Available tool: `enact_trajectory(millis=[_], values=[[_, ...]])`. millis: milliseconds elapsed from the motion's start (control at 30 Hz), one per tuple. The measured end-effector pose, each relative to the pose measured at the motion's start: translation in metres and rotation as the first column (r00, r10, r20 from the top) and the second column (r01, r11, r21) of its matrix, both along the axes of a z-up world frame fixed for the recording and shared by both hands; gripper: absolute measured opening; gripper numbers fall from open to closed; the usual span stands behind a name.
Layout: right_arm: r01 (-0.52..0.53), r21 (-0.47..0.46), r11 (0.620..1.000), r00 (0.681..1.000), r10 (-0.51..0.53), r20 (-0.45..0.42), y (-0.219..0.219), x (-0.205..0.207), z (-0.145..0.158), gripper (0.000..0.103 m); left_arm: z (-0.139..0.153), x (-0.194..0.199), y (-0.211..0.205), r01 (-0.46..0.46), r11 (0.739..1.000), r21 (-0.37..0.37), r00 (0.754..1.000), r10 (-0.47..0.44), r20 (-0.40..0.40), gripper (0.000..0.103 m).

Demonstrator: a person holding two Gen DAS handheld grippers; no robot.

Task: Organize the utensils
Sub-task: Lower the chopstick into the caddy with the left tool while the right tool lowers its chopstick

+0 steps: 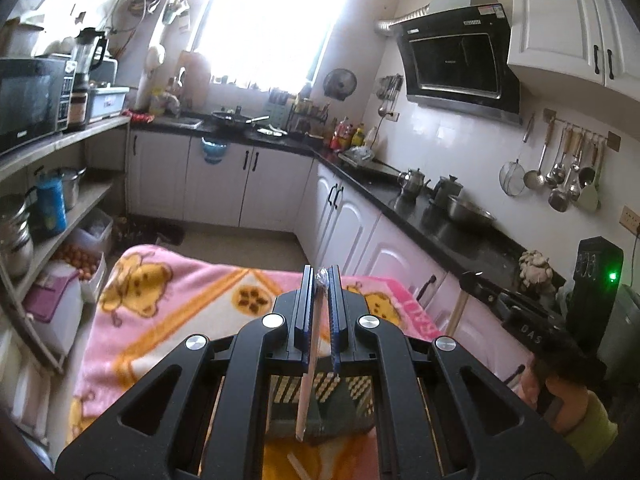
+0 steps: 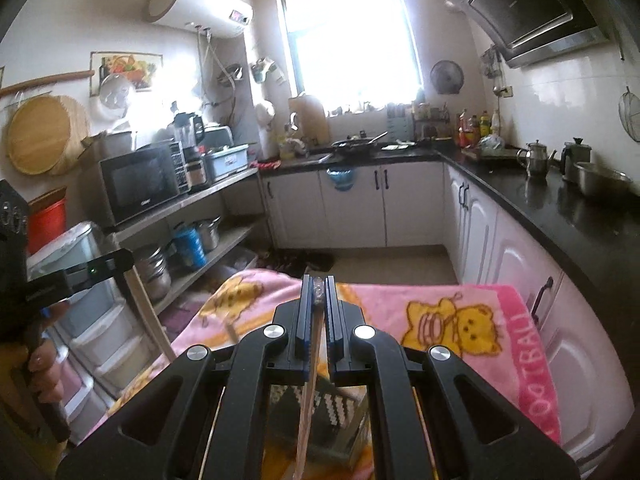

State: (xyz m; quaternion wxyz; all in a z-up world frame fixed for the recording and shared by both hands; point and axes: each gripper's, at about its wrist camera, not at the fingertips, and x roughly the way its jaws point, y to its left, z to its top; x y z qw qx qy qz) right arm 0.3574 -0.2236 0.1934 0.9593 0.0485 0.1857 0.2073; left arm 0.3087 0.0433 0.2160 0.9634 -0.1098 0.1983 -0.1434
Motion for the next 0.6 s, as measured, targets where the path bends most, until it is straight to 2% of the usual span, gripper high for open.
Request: enact_trajectory(millis=[300,600], values=[[0.044,-0.029,0.999,0.999,-0.043,0.023,0.007,0.032,-0.004,0.006,-0.003,0.022,-0.019,-0.014,0.999,0.030,1.000,0.013,0.026,0.002],[0.066,-0.030,0.997,0.997,-0.065,0.032,0.013,0.047,-0.023,0.006,-0.037,0.040,-0.031,-0.013,0.998,0.064,1.000,0.013,-0.005,0.002]])
